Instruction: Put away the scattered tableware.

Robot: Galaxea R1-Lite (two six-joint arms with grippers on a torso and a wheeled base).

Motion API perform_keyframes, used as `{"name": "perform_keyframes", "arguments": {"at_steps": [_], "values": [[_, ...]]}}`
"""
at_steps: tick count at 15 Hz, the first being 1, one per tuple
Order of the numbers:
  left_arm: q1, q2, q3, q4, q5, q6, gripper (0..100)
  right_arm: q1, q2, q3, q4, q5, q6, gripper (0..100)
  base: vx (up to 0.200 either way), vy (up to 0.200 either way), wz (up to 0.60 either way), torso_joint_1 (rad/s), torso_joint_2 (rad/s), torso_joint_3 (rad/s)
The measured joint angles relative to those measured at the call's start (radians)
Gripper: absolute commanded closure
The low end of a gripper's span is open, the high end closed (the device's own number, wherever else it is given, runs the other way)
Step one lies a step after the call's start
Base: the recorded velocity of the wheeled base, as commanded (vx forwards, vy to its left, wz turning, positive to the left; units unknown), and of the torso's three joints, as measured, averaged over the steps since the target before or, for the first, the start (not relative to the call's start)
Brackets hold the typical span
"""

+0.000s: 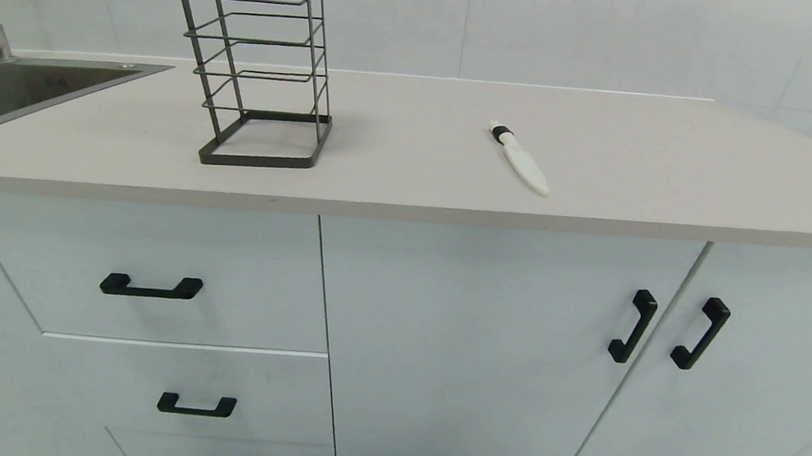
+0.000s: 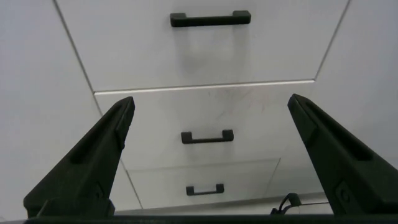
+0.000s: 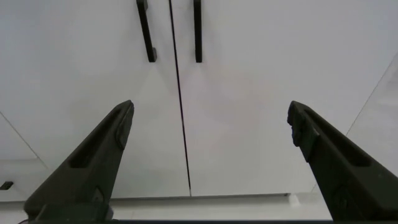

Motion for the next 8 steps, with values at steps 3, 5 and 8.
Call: {"name": "perform_keyframes", "arguments": {"at_steps": [3, 5, 8], "values": [[0.000, 0.000, 0.000, 0.001, 0.001, 0.000, 0, 0.000, 0.000, 0.000, 0.000, 0.000, 0.000, 0, 0.000, 0.000, 0.20, 0.006, 0.00, -0.006], [0.000, 0.000, 0.000, 0.001, 0.001, 0.000, 0, 0.000, 0.000, -0.002, -0.001, 0.000, -0.002, 0, 0.000, 0.000, 0.30, -0.001, 0.00, 0.004], [0.000, 0.000, 0.000, 0.001, 0.001, 0.000, 0, 0.000, 0.000, -0.001, -0.001, 0.000, -0.001, 0, 0.000, 0.000, 0.00, 0.000, 0.00, 0.000]]}}
